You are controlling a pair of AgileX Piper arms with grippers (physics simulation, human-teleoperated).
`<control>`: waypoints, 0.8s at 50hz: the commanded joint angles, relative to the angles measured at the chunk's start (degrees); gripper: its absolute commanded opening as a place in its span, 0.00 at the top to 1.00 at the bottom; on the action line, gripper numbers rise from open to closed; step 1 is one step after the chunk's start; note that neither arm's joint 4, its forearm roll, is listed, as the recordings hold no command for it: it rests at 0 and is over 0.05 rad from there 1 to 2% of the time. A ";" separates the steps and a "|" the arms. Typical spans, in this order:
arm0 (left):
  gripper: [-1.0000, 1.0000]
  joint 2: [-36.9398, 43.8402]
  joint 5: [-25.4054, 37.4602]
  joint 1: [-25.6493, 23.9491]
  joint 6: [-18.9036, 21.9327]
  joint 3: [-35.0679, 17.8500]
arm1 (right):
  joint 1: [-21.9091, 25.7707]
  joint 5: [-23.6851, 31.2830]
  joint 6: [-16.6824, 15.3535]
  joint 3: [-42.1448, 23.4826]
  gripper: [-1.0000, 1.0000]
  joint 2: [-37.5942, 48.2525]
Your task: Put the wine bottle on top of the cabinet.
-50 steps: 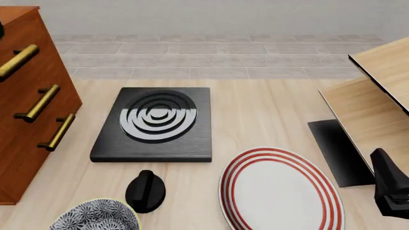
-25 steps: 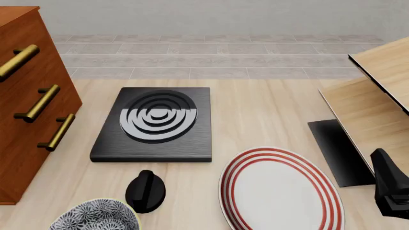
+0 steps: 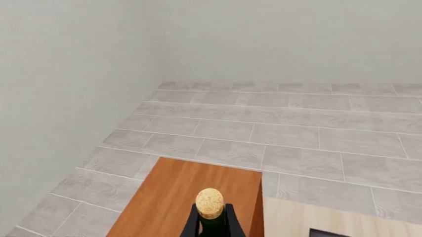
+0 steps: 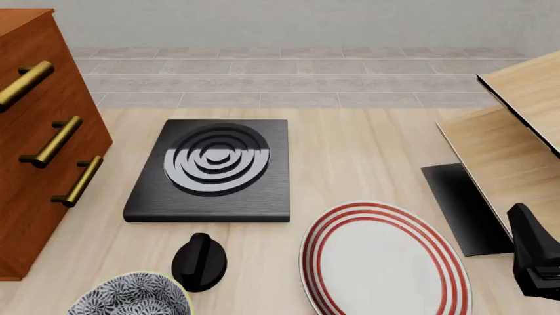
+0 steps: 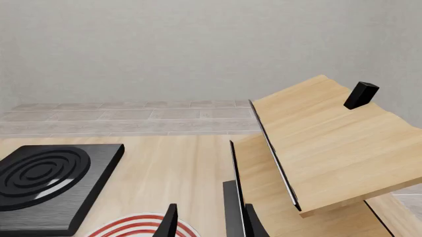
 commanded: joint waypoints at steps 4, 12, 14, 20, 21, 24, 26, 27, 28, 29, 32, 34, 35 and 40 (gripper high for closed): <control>1.00 0.55 -1.92 1.74 0.63 5.25 | -0.01 0.00 0.00 0.00 0.00 -0.01; 1.00 0.27 -2.17 0.31 0.45 5.98 | 0.01 0.00 0.00 0.00 0.00 0.00; 1.00 0.41 -2.12 0.13 0.56 5.76 | -0.01 0.00 0.00 0.00 0.00 0.00; 0.00 1.02 -1.78 0.25 0.93 4.68 | 0.01 0.00 0.02 0.00 0.00 0.01; 0.00 1.03 -1.73 0.25 0.98 4.62 | -0.01 0.00 0.00 0.00 0.00 0.01; 0.00 1.01 -1.67 0.27 1.21 4.50 | -0.02 0.00 0.00 0.00 0.00 0.00; 0.00 1.07 -1.71 0.44 1.23 4.34 | 0.01 0.00 0.01 0.00 0.00 0.00; 0.00 1.08 -1.86 0.74 1.48 4.41 | 0.01 -0.01 -0.01 0.00 0.00 -0.01; 0.00 1.04 -1.99 0.91 1.63 4.52 | 0.00 0.00 -0.03 0.00 0.00 0.00; 0.00 0.96 -1.96 0.87 1.58 4.57 | 0.01 0.00 -0.03 0.00 0.00 0.00; 0.00 0.50 -2.01 0.54 1.53 4.90 | -0.02 -0.01 0.00 0.00 0.00 -0.02; 0.00 0.33 -1.95 0.39 1.52 5.03 | 0.01 0.00 -0.02 0.00 0.00 0.01; 0.00 -0.06 -2.01 0.29 1.20 4.91 | 0.01 0.01 -0.03 0.00 0.00 0.02; 0.00 -2.02 -1.75 -0.30 1.06 5.62 | 0.00 0.00 -0.02 0.00 0.00 0.00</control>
